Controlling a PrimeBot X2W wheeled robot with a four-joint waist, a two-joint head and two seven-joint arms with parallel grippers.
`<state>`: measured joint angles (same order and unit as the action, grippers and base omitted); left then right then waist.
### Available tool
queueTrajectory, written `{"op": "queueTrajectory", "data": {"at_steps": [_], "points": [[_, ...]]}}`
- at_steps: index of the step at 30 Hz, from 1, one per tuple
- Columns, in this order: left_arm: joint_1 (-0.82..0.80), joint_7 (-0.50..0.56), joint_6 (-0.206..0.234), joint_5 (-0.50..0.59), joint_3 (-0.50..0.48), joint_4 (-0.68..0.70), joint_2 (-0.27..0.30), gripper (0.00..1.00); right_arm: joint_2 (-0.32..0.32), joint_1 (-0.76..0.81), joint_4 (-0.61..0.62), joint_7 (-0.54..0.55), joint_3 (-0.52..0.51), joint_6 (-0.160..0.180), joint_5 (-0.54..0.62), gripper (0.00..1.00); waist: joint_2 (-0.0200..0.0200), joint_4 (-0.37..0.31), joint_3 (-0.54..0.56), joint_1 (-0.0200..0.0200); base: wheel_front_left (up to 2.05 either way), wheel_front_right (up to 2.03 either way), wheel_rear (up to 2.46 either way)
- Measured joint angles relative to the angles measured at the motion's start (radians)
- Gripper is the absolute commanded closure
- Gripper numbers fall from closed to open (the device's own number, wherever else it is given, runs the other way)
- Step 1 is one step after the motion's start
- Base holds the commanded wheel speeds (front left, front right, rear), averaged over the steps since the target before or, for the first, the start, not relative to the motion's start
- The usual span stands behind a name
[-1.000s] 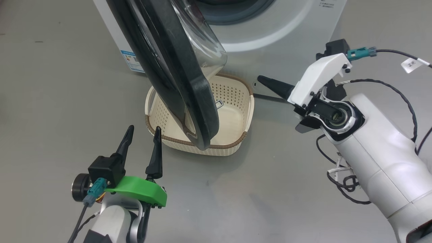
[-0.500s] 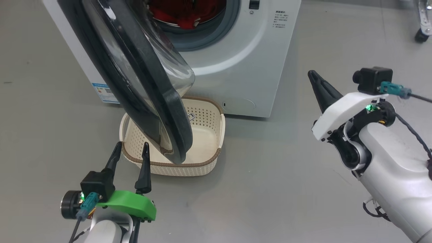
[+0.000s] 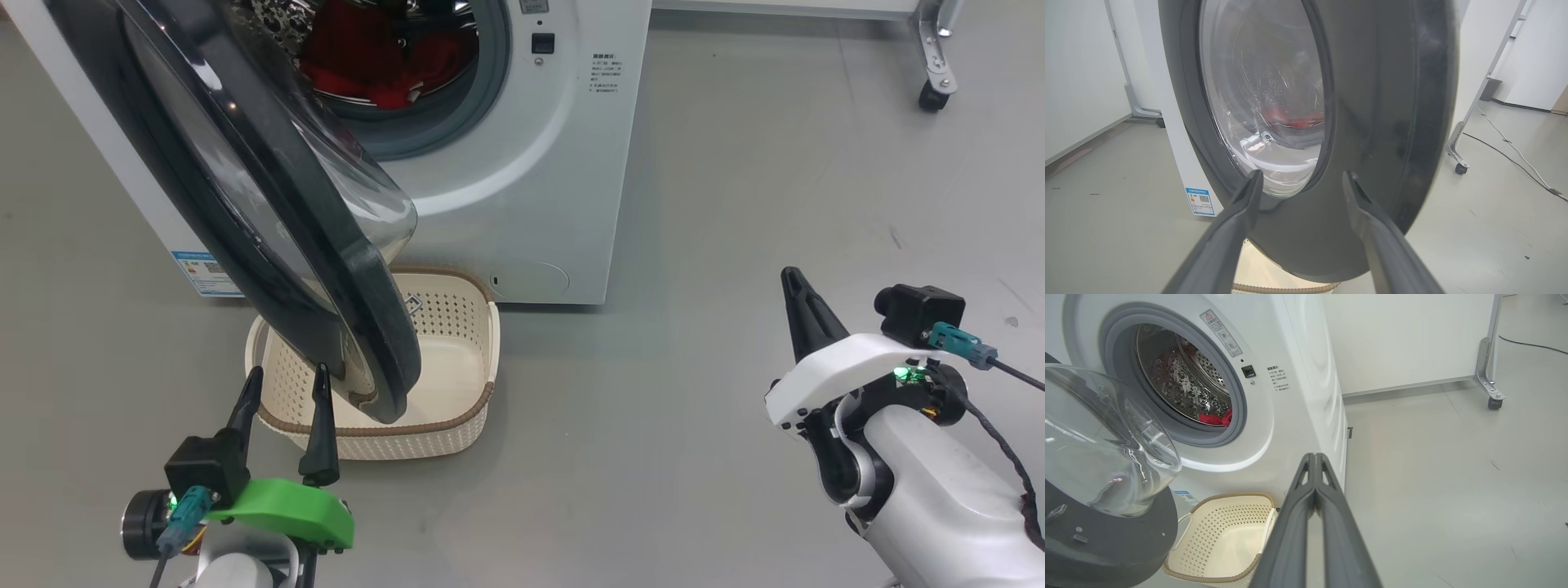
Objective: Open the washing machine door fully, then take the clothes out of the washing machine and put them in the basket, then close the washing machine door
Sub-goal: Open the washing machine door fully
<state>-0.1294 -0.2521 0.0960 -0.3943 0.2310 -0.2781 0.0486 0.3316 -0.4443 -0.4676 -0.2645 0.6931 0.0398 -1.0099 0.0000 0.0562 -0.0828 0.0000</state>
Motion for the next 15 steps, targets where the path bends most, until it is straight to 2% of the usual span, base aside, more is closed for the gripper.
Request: {"op": "queueTrajectory", "data": {"at_steps": [6, 10, 11, 12, 13, 14, 15], "points": [[0.019, 0.0, 0.0, 0.0, -0.021, 0.003, 0.0, 0.0, -0.009, 0.034, 0.106, 0.004, -0.137, 0.029, 0.094, 1.0, 0.0, -0.029, 0.011, 0.0, 0.0, 0.0, 0.0], [0.028, 0.0, 0.0, 0.0, -0.033, 0.004, 0.0, 0.0, -0.022, 0.099, 0.143, 0.004, -0.171, 0.035, 0.143, 1.0, 0.0, -0.046, 0.014, 0.0, 0.0, 0.0, 0.0], [0.029, 0.0, 0.0, 0.0, -0.034, 0.004, 0.0, 0.0, -0.026, 0.117, 0.15, 0.004, -0.175, 0.035, 0.155, 0.6, 0.0, -0.05, 0.015, 0.0, 0.0, 0.0, 0.0], [0.029, 0.0, 0.0, 0.0, -0.035, 0.004, 0.0, 0.0, -0.029, 0.132, 0.157, 0.004, -0.18, 0.043, 0.167, 0.6, 0.0, -0.053, 0.015, 0.0, 0.0, 0.0, 0.0], [0.029, 0.0, 0.0, 0.0, -0.034, 0.004, 0.0, 0.0, -0.032, 0.144, 0.166, 0.004, -0.187, 0.044, 0.179, 0.22, 0.0, -0.056, 0.016, 0.0, 0.0, 0.0, 0.0], [0.029, 0.0, 0.0, 0.0, -0.033, 0.004, 0.0, 0.0, -0.035, 0.156, 0.175, 0.004, -0.197, 0.045, 0.193, 0.0, 0.0, -0.058, 0.016, 0.0, 0.0, 0.0, 0.0], [0.029, 0.0, 0.0, 0.0, -0.033, 0.004, -0.001, 0.0, -0.037, 0.166, 0.184, 0.004, -0.206, 0.05, 0.205, 0.0, 0.0, -0.059, 0.016, 0.0, 0.0, 0.0, 0.0]]}}
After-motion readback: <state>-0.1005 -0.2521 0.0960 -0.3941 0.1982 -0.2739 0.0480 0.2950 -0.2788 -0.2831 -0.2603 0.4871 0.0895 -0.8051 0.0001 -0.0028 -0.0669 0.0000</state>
